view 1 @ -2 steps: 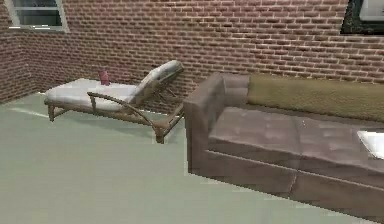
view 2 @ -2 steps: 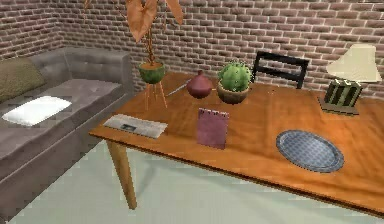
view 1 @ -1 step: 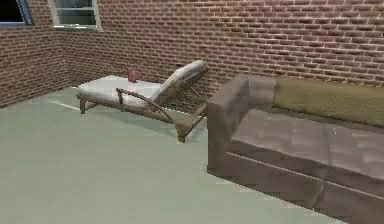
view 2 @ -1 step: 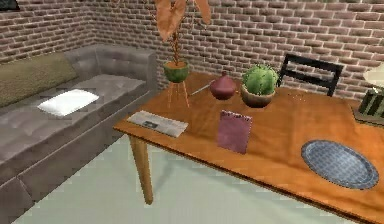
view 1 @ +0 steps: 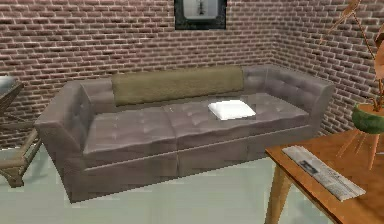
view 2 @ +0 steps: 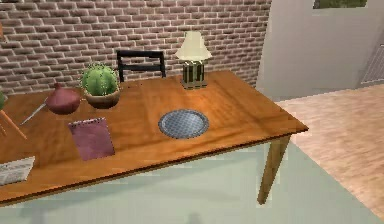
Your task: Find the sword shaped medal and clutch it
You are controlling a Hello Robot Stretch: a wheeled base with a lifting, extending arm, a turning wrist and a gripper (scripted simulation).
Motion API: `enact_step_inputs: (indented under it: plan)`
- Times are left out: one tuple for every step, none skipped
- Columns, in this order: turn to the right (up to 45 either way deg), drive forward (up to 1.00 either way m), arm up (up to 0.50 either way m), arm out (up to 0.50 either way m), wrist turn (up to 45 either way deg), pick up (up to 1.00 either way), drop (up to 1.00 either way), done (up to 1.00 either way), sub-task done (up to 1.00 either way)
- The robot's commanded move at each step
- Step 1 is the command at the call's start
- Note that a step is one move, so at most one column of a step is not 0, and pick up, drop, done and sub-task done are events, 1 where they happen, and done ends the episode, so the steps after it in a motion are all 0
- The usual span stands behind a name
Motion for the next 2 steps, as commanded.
enact_step_inputs:
  plan:
    - [6.0, 0.00, 0.00, 0.00, 0.0, 0.00, 0.00, 0.00, 0.00]
    - [0.0, 1.00, 0.00, 0.00, 0.0, 0.00, 0.00, 0.00, 0.00]
